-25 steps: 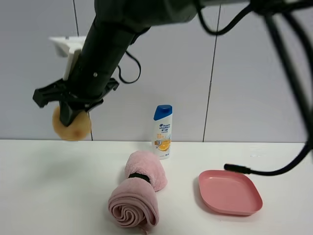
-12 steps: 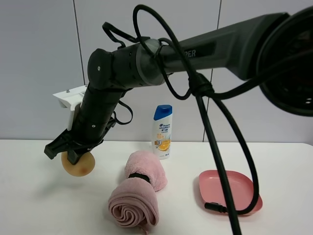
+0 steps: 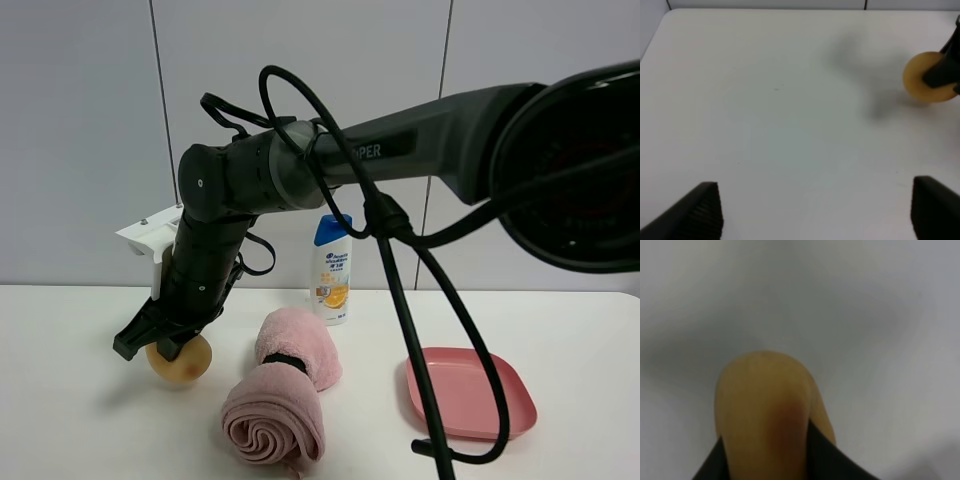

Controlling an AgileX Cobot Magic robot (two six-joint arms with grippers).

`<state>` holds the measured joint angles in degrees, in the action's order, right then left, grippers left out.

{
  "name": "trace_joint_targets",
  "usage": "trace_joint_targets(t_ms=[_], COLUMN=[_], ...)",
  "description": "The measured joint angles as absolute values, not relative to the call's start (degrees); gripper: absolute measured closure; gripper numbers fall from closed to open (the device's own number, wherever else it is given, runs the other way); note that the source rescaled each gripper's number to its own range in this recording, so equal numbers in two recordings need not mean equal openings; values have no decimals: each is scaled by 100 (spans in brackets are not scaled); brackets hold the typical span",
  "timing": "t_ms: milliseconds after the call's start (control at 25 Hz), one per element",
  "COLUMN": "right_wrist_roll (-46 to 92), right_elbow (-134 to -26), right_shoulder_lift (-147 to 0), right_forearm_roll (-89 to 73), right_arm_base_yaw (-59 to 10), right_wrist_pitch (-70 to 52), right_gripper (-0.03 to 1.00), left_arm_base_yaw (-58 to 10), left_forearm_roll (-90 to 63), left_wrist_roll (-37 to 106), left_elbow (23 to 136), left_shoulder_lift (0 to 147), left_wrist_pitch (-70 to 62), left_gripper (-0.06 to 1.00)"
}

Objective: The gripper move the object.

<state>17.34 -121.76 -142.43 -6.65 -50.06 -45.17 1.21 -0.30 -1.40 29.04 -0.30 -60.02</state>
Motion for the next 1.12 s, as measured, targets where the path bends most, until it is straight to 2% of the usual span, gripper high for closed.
trace_joint_targets(t_ms=[240,480,680,800,960,1120], right_wrist_roll=[1968,1993,1993,1993,1988,1959], right_elbow=[-12176,-12176,-12176,-12176,-12176,-12176], right_shoulder_lift=[-14279,-14416,-14416,-14416,-14306,-13809], right_forearm_roll=[-654,-636,-636,-636,-630,-622], right_arm_base_yaw=[-5006,-5006,-5006,-5006,-5006,-5006], right_wrist_pitch=[-4674,-4745,-4933,-5005,-5103,-5249], right_gripper=[71,62,36,26,19,17], left_arm_base_yaw=[121,121,121,121,121,121], left_forearm_roll=[-30,-30,-30,-30,-30,-30], left_wrist_roll=[-140,-140,-140,-140,-140,-140], left_elbow=[2904,2904,2904,2904,2904,2904], left_shoulder_lift=[-30,-30,-30,-30,-30,-30], left_wrist_pitch=[-6002,-6002,-6002,-6002,-6002,-6002], left_gripper=[-6,-6,-6,-6,-6,-6])
